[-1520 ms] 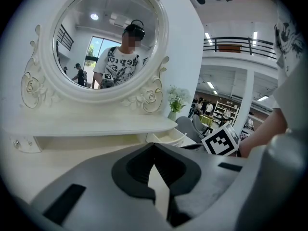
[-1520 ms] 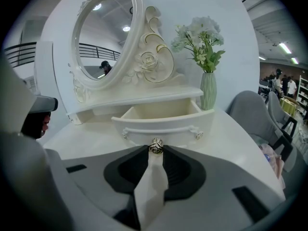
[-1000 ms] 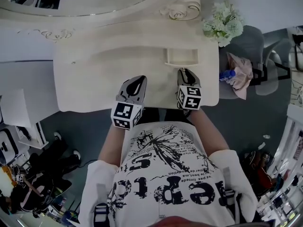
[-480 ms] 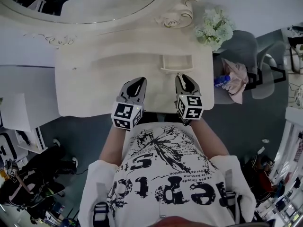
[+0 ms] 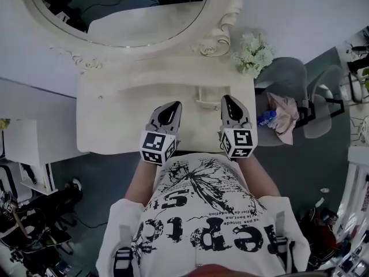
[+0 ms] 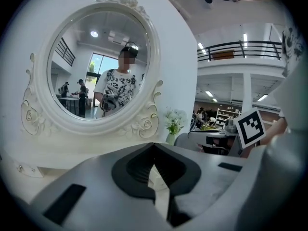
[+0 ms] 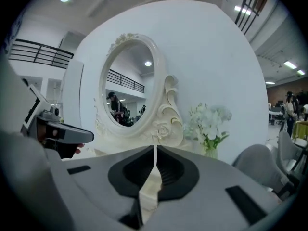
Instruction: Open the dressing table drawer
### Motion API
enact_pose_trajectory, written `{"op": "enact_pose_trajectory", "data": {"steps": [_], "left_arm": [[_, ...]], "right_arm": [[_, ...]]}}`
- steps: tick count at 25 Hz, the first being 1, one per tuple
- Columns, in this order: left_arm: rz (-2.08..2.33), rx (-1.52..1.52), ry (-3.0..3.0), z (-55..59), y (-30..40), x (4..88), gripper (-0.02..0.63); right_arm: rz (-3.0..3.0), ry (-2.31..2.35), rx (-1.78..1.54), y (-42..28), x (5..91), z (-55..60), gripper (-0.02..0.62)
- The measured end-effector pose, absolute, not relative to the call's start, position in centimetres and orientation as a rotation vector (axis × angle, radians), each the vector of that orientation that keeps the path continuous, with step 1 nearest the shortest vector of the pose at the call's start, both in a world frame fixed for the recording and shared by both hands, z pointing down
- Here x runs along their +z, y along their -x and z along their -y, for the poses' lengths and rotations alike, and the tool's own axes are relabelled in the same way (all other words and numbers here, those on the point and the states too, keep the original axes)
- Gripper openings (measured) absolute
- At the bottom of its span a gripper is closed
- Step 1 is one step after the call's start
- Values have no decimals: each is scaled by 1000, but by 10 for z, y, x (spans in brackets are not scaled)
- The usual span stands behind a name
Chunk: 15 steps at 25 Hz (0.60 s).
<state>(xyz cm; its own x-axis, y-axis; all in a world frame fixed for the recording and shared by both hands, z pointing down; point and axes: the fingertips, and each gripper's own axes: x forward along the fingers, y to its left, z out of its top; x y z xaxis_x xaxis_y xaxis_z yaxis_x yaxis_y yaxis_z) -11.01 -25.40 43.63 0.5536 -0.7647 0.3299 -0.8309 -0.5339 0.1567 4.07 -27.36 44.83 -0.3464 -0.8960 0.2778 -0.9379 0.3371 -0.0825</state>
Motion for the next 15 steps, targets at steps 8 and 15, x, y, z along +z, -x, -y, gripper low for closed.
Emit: {"op": "enact_pose_trajectory", "data": {"steps": [8, 15], "left_arm": [[1412, 220, -2531, 259, 116, 396, 14], [1449, 197, -2521, 259, 119, 388, 14]], "right_arm": [[2538, -1700, 251, -43, 400, 272, 18], [2571, -1627, 211, -37, 397, 270, 17]]}}
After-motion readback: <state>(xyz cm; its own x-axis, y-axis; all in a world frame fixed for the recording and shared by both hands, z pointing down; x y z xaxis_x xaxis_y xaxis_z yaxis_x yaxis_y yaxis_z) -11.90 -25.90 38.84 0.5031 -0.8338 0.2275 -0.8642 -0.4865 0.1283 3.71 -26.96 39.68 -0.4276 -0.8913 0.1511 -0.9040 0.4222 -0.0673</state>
